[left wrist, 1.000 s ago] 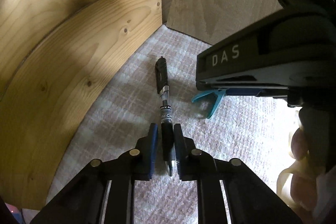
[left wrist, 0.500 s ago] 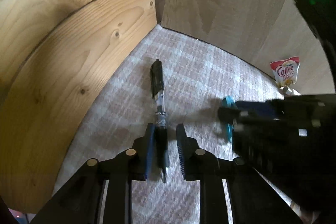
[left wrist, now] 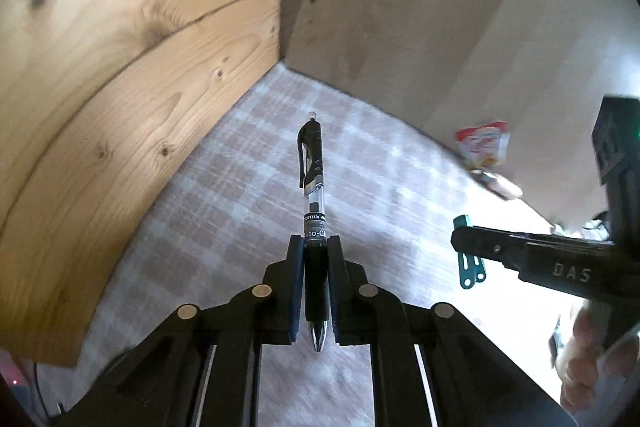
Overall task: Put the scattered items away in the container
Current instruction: 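Grasp the black pen with the left gripper while the right grasps a clothespin, then carry the pen and clothespin over the black bin and open both grippers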
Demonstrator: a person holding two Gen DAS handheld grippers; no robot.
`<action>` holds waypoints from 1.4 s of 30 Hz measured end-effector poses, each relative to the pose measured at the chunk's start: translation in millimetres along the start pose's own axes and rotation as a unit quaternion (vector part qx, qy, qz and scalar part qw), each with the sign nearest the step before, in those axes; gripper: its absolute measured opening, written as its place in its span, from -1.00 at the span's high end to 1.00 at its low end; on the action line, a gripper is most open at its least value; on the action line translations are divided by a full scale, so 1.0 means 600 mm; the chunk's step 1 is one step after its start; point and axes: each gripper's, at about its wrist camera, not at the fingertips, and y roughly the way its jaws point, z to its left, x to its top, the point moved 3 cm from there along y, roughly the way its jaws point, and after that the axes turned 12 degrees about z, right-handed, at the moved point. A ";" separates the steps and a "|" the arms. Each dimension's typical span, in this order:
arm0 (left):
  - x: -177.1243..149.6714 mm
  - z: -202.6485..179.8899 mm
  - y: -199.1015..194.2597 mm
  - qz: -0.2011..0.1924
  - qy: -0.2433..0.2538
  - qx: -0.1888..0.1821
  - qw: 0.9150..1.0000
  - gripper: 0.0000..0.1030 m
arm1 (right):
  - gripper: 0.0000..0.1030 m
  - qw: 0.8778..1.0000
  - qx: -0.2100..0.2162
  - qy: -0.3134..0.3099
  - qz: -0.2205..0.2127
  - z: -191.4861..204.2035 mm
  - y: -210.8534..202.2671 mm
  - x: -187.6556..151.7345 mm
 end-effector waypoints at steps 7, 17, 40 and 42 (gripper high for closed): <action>-0.050 -0.093 -0.093 -0.010 0.062 -0.026 0.998 0.80 | 0.64 0.997 -0.003 0.039 -0.062 -0.082 -0.121 -0.110; -0.178 -0.342 -0.142 0.020 0.200 -0.096 0.975 0.80 | 0.64 0.971 -0.044 0.173 -0.161 -0.275 -0.319 -0.362; -0.649 -0.860 -0.211 0.131 0.545 -0.228 0.797 0.80 | 0.64 0.809 -0.109 0.507 -0.277 -0.577 -0.501 -1.050; -0.688 -0.878 -0.220 0.136 0.569 -0.230 0.777 0.80 | 0.64 0.798 -0.112 0.522 -0.278 -0.586 -0.504 -1.085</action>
